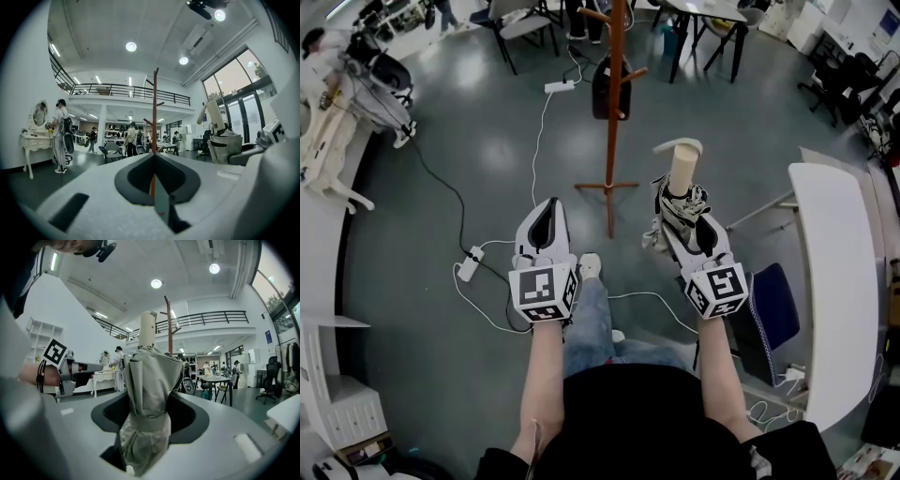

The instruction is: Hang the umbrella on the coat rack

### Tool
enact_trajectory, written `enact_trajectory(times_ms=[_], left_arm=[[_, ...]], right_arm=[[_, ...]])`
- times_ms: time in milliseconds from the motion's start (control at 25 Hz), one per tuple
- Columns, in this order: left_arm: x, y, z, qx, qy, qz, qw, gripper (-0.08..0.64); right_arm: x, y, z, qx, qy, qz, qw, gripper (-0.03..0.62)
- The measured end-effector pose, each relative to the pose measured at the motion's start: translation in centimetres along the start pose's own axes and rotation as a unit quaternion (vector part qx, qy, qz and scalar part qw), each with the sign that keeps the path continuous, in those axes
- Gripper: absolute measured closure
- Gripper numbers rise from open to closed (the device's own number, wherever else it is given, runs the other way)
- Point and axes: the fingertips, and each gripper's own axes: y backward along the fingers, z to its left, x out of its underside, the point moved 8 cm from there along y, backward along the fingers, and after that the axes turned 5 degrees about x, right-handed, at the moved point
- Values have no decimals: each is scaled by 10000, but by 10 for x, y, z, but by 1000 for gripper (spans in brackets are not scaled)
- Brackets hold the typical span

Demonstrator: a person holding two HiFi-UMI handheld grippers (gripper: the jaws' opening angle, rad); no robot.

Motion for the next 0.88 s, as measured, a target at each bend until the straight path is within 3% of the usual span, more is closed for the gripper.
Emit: enact_trajectory(times_ms=[360,880], left_arm=[[9,-58,25,76,-21,153,9999,554],[13,-186,81,426,-62,441,9981,554]], right_arm=[[14,-53,-15,-90,-63,156,9998,341],[33,-168,-46,-266,-334,481,9979,341]])
